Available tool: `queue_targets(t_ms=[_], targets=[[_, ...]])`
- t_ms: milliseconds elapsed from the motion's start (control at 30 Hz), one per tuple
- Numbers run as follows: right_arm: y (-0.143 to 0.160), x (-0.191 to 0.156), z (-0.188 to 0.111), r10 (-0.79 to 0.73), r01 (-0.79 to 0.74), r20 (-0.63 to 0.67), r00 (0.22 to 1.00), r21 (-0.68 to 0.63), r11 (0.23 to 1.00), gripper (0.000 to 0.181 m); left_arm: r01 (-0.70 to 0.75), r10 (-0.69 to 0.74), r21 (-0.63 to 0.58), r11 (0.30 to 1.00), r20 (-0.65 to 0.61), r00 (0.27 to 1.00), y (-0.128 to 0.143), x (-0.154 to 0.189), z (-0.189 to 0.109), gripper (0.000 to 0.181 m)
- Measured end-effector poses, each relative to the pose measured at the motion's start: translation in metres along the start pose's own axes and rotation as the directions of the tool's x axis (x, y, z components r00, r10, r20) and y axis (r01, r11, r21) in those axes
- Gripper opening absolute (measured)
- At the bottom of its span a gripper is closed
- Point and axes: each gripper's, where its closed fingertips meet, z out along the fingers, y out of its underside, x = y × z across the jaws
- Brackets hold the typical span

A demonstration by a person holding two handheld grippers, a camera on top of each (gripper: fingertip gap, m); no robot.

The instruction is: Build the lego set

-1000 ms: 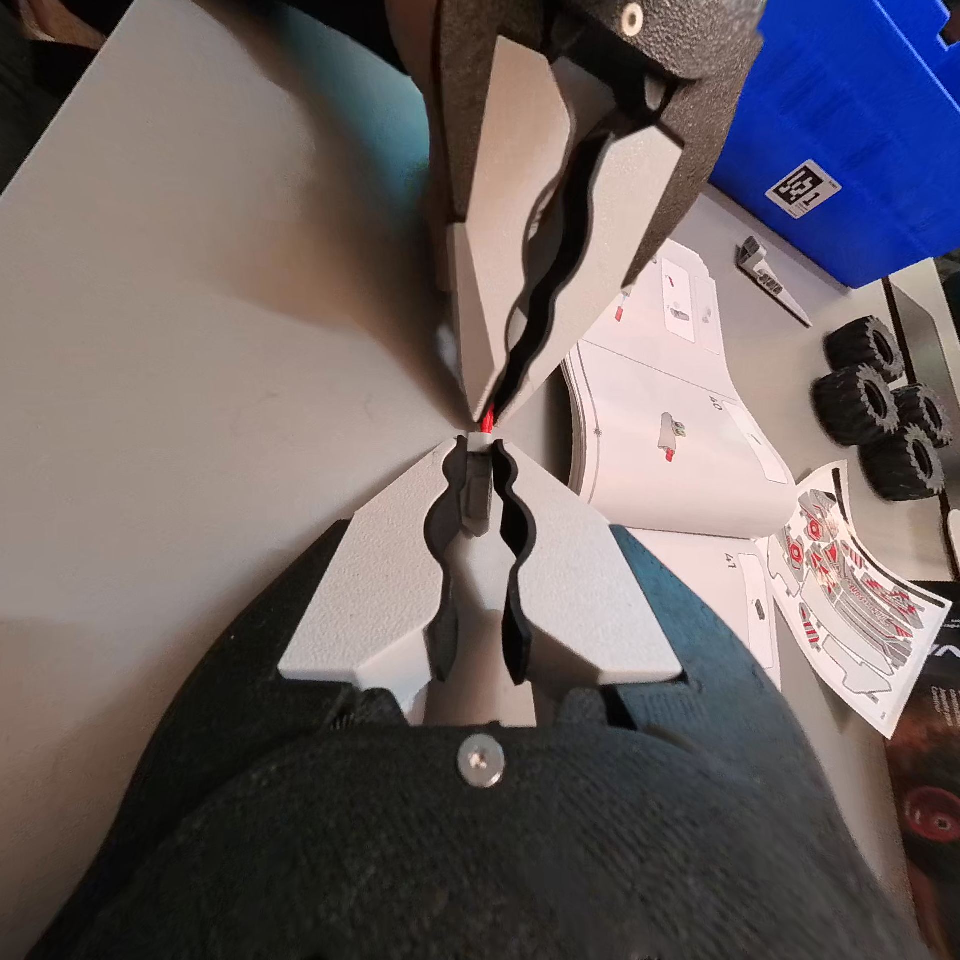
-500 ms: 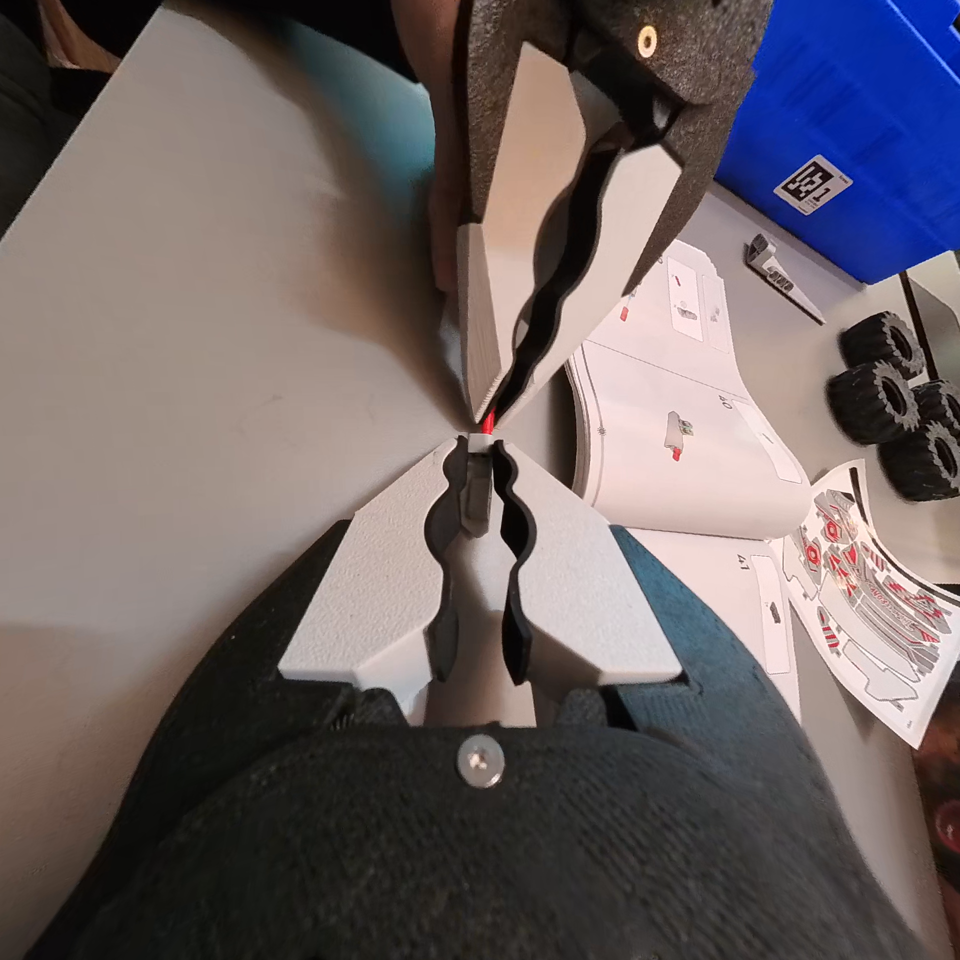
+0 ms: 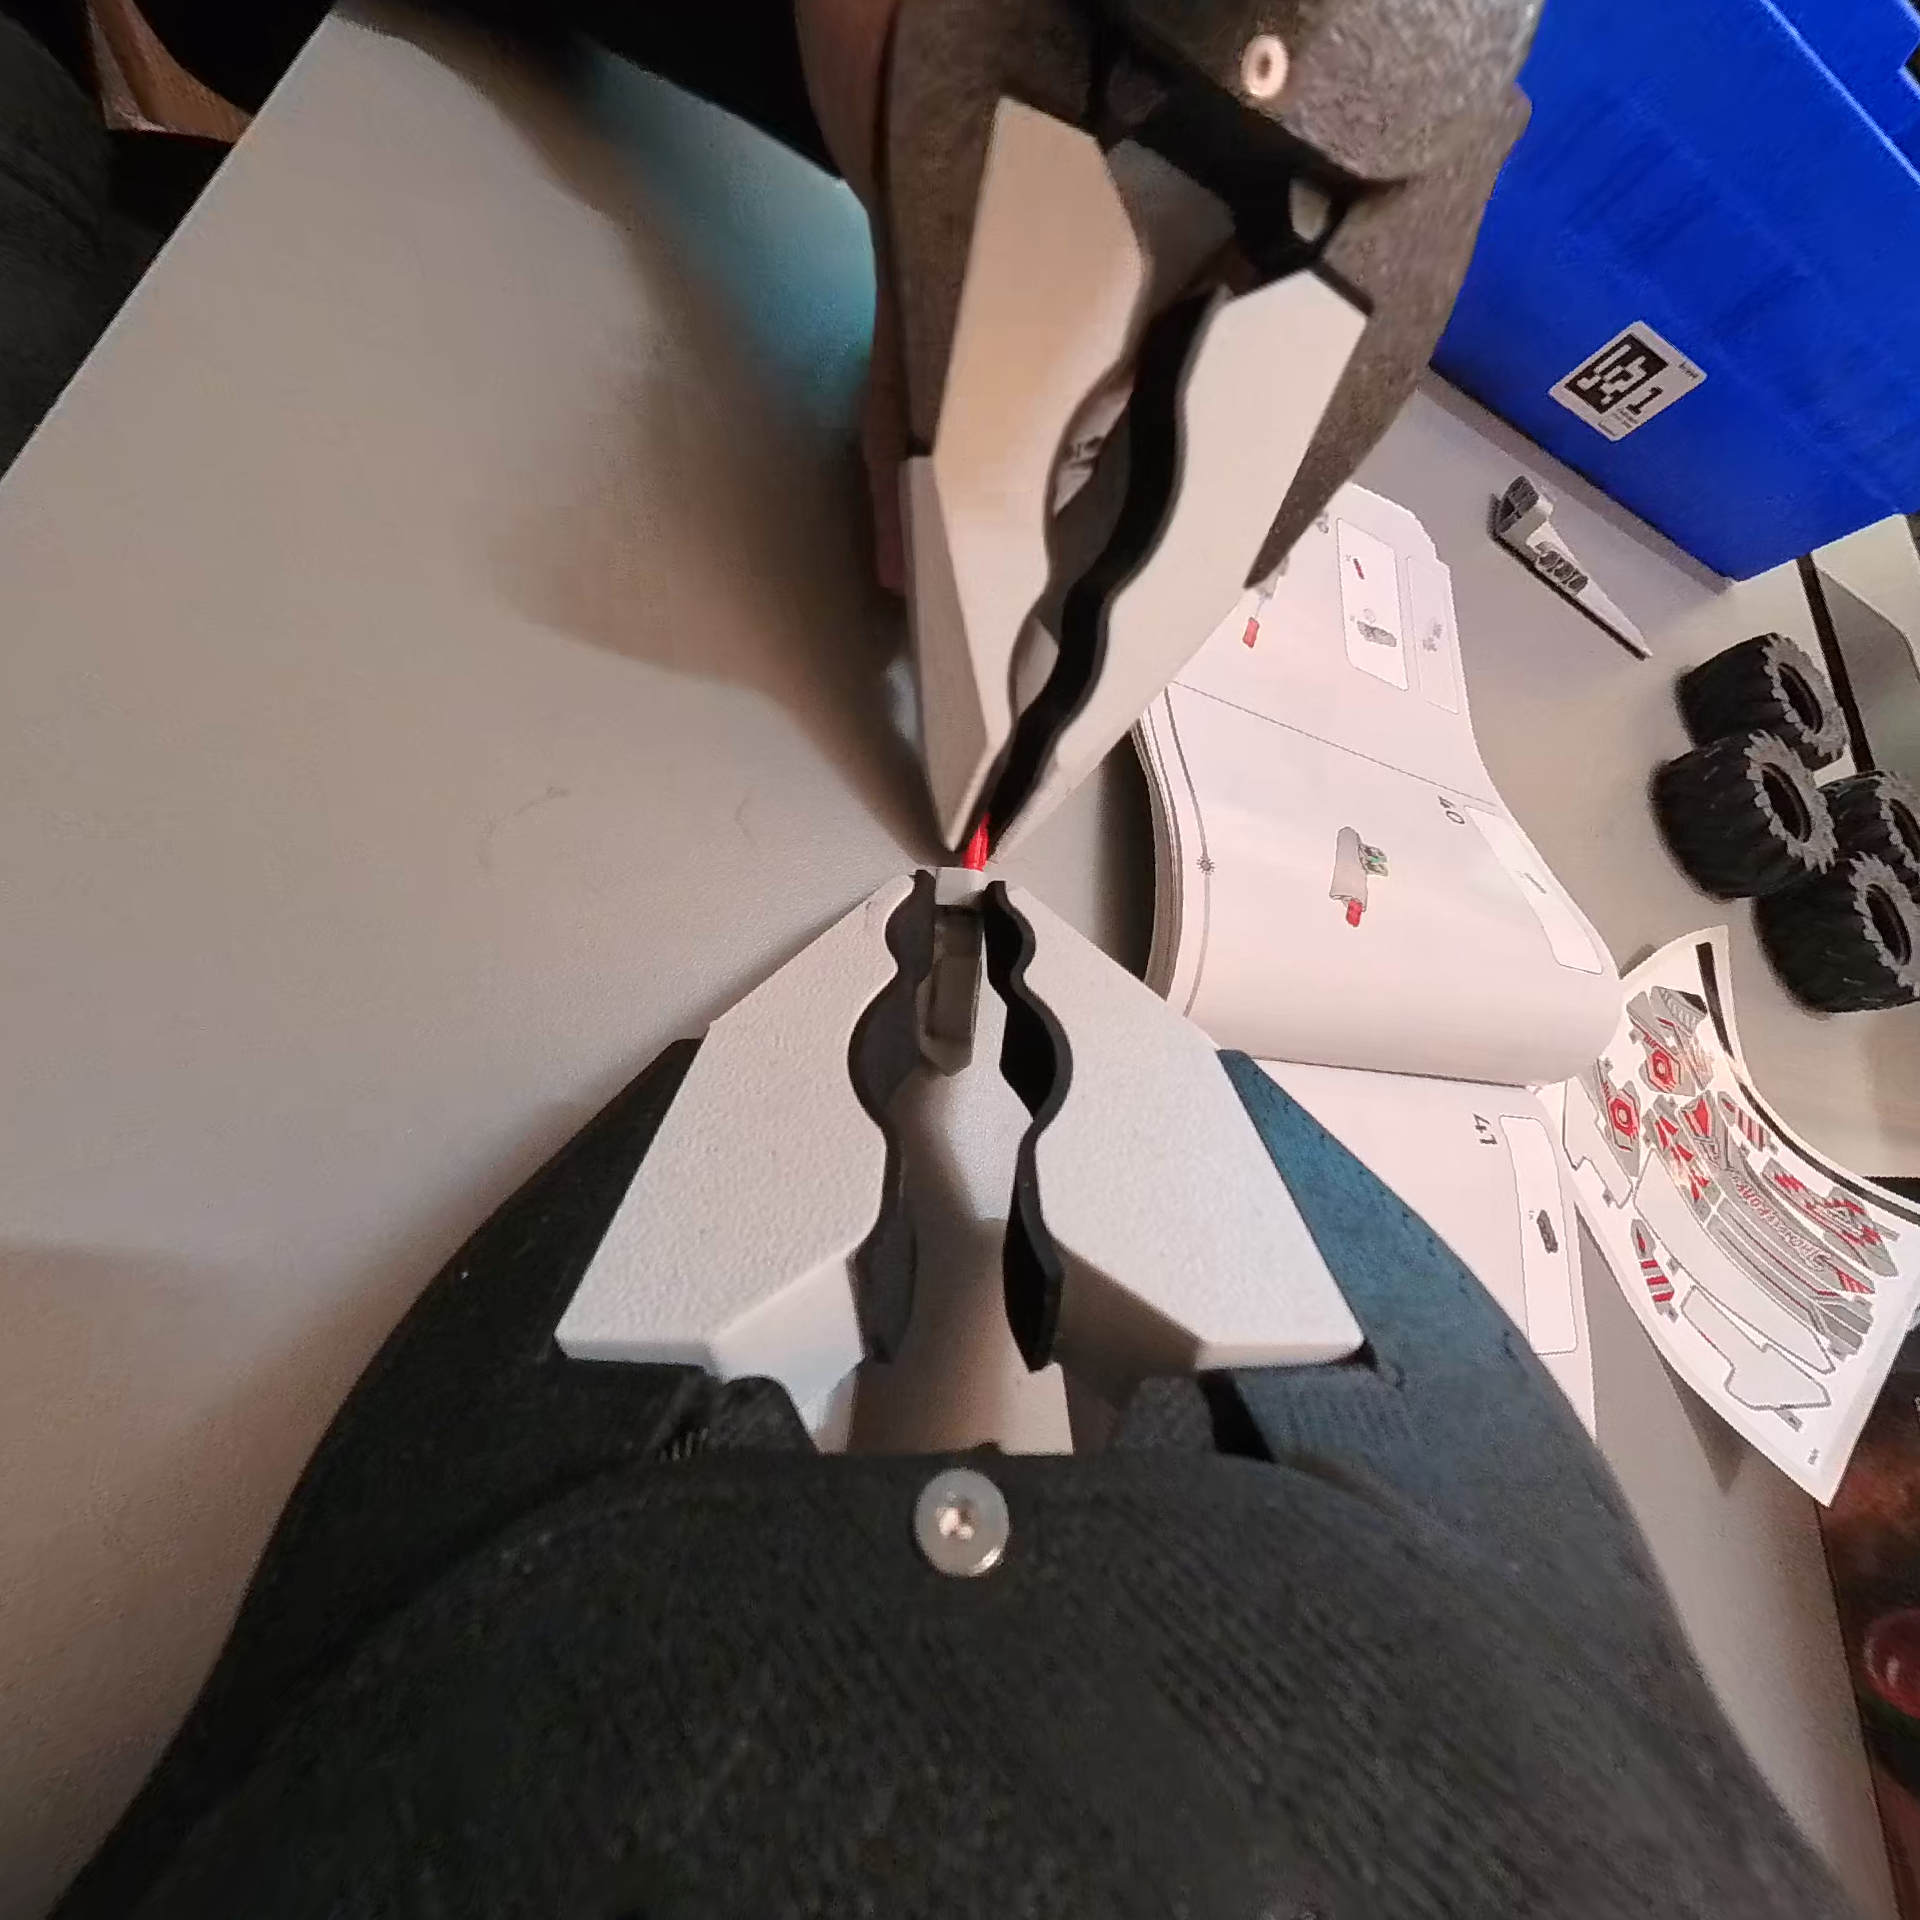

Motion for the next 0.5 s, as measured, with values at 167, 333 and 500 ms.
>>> queue_targets(t_ms=[167,333,500], targets=[[0.0,0.002,-0.001,0.003,-0.003,-0.014,1.0,0.003,1.0,0.01,-0.011,0.011,0.015,1.0,0.007,1.0,-0.001,0.0,-0.001,0.002],[0.0,0.002,-0.001,0.004,-0.004,-0.02,1.0,0.004,1.0,0.01,-0.043,0.043,-0.001,0.999,0.007,0.999,0.001,0.004,0.0,0.011],[0.002,0.009,-0.003,0.023,-0.023,-0.062,0.998,-0.002,1.0,0.01,0.034,-0.037,0.058,0.998,0.056,0.998,-0.003,-0.009,-0.01,0.019]])
